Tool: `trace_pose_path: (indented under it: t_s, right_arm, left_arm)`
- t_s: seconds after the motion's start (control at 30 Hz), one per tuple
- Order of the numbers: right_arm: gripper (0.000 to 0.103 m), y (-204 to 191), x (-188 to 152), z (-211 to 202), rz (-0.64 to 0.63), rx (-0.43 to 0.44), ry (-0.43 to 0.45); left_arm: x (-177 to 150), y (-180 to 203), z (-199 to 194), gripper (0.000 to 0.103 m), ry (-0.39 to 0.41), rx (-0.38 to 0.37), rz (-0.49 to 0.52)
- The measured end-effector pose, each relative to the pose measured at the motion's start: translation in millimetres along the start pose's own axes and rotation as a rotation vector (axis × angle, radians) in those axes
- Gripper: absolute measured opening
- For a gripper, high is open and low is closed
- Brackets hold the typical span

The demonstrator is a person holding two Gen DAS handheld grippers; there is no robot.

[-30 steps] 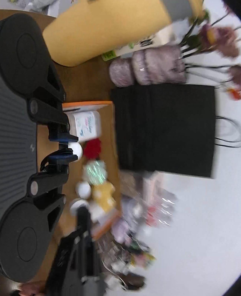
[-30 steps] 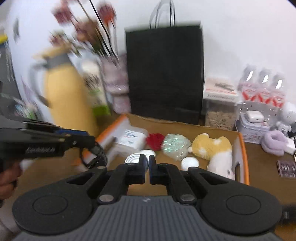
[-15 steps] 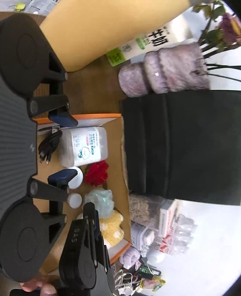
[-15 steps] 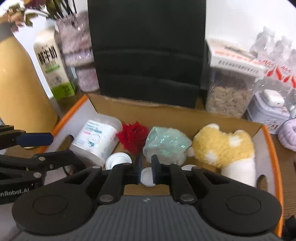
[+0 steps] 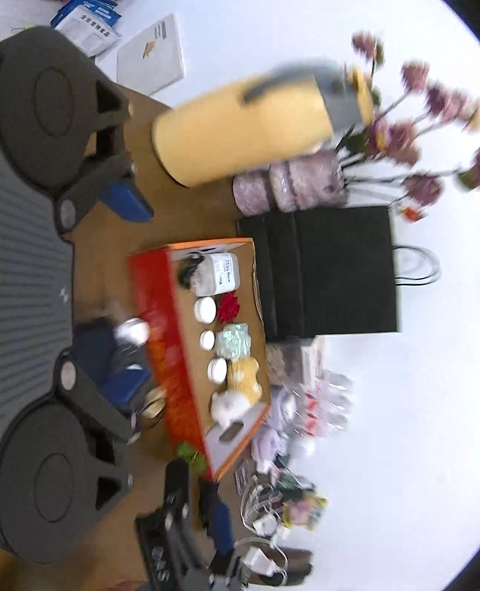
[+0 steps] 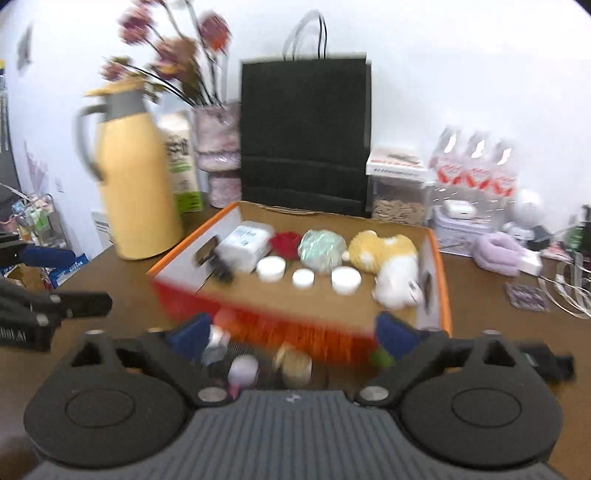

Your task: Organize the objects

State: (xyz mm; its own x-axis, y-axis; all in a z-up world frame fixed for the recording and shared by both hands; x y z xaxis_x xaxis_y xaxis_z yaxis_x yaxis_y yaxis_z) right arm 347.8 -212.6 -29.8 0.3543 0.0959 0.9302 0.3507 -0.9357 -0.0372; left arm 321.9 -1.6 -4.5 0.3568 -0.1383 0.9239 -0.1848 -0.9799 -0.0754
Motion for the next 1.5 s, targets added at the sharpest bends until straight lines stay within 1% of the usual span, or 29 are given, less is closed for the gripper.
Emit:
trace_pose_path:
  t_s: [0.03,0.07,0.1,0.17,0.23,0.3,0.37,0.43,0.5,0.57,0.67,0.8,0.87,0.9,0.93,0.97,1.03,1.13,1.17,1.23,1.27,1.3,1.33,1.37,1.4,1.5]
  right_arm:
    - [0.103,-2.2,-11.0,-18.3,0.012,0.013,-0.001]
    - [0.103,-2.8,-24.9,-38.9,0.053,0.008,-0.001]
    - [0.103,-2.9,-39.9,-57.7,0.102,-0.003,-0.007]
    - [0.103,-5.9,-69.6,-91.3,0.16,-0.034,-0.034]
    - [0.103,-11.2,-93.6,-117.2,0.163,-0.055,-0.06]
    - [0.103,-17.2,-109.7,-134.2,0.141,-0.071,-0.089]
    - [0.103,-21.0,-117.3,-147.6,0.125,-0.087,-0.09]
    - [0.103,-21.5,-118.0,-157.5,0.119,-0.104,-0.068]
    - [0.103,-17.9,-114.9,-162.2,0.128,-0.132,-0.039]
    - [0.103,-16.1,-109.4,-160.1,0.124,-0.154,-0.02]
    - [0.103,-15.4,-106.4,-155.6,0.112,-0.161,-0.005]
    - [0.102,-12.1,-100.6,-136.6,0.117,-0.144,-0.001]
    - [0.1,-7.5,-92.0,-117.6,0.107,-0.134,0.008]
    - [0.097,-4.7,-87.4,-107.9,0.102,-0.13,0.016]
    - [0.091,-1.1,-81.5,-95.9,0.098,-0.131,0.022]
    - [0.088,2.6,-74.9,-82.3,0.095,-0.131,0.028]
    - [0.077,7.2,-63.7,-56.3,0.093,-0.121,0.037]
    - [0.069,13.8,-49.5,-10.9,0.096,-0.093,0.025]
    - [0.067,14.0,-46.3,2.7,0.098,-0.082,0.022]
    - [0.055,17.1,-43.3,31.0,0.125,-0.052,0.012]
    - [0.052,18.4,-44.4,43.7,0.132,-0.038,-0.006]
    - [0.044,20.0,-46.7,56.8,0.137,-0.032,-0.026]
    - [0.04,21.2,-49.1,66.2,0.137,-0.031,-0.043]
    - [0.038,22.3,-52.8,75.6,0.133,-0.034,-0.061]
    - [0.038,22.9,-56.9,82.7,0.129,-0.033,-0.071]
    - [0.038,24.8,-70.0,94.9,0.129,-0.045,-0.101]
  left_arm:
    - [-12.3,2.6,-23.1,0.092,0.034,0.006,-0.001]
    - [-24.8,4.8,-41.2,0.094,0.045,0.011,-0.009]
    - [-38.5,6.9,-57.4,0.094,0.035,0.018,-0.017]
    - [-62.8,9.5,-83.5,0.094,0.007,0.026,-0.051]
    - [-82.1,11.0,-102.0,0.094,-0.037,0.014,-0.076]
    - [-91.1,9.8,-111.2,0.094,-0.052,0.02,-0.061]
    - [-92.6,5.4,-116.2,0.094,-0.041,0.051,-0.038]
    - [-90.1,-1.3,-117.9,0.093,-0.024,0.072,-0.071]
    - [-87.5,-5.8,-116.8,0.093,-0.02,0.072,-0.109]
    - [-85.6,-3.8,-115.8,0.093,-0.012,0.064,-0.099]
    - [-86.4,-3.4,-117.8,0.093,-0.001,0.056,-0.086]
    - [-85.8,-8.8,-101.3,0.092,-0.009,0.031,-0.118]
    - [-81.4,-9.2,-83.9,0.082,-0.018,0.01,-0.106]
    - [-77.2,-9.1,-72.8,0.079,-0.023,0.0,-0.091]
    - [-71.8,-8.9,-60.3,0.075,-0.026,-0.011,-0.073]
    - [-65.7,-8.5,-47.1,0.07,-0.028,-0.026,-0.056]
    - [-54.5,-7.2,-23.1,0.067,-0.028,-0.054,-0.033]
    - [-41.2,-6.2,17.9,0.064,-0.018,-0.102,-0.009]
    - [-40.6,-7.8,35.5,0.06,-0.039,-0.098,-0.002]
    - [-43.1,-13.2,66.9,0.053,-0.1,-0.067,-0.001]
    - [-44.4,-15.0,79.1,0.051,-0.116,-0.078,-0.013]
    - [-47.1,-16.6,93.0,0.051,-0.139,-0.102,-0.035]
    - [-50.1,-17.8,103.3,0.049,-0.163,-0.127,-0.054]
    - [-52.4,-19.3,113.8,0.045,-0.185,-0.146,-0.077]
    - [-54.5,-20.0,123.4,0.045,-0.201,-0.17,-0.099]
    - [-58.0,-18.5,138.2,0.044,-0.201,-0.219,-0.112]
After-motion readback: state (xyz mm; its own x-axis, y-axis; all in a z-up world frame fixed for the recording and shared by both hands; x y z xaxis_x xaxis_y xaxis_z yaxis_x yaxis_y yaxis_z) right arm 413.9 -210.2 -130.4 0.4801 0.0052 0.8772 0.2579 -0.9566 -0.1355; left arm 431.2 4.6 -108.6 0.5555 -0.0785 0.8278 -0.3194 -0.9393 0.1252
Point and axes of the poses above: each gripper's, at about its wrist camera, not at the fingertips, and z roughly the way its jaws point, y to its right, x to its top, the point moved 9 cm from there along z, roughly the way its jaws point, and after that the axes turned 10 degrees about y, right-handed, at the moved point
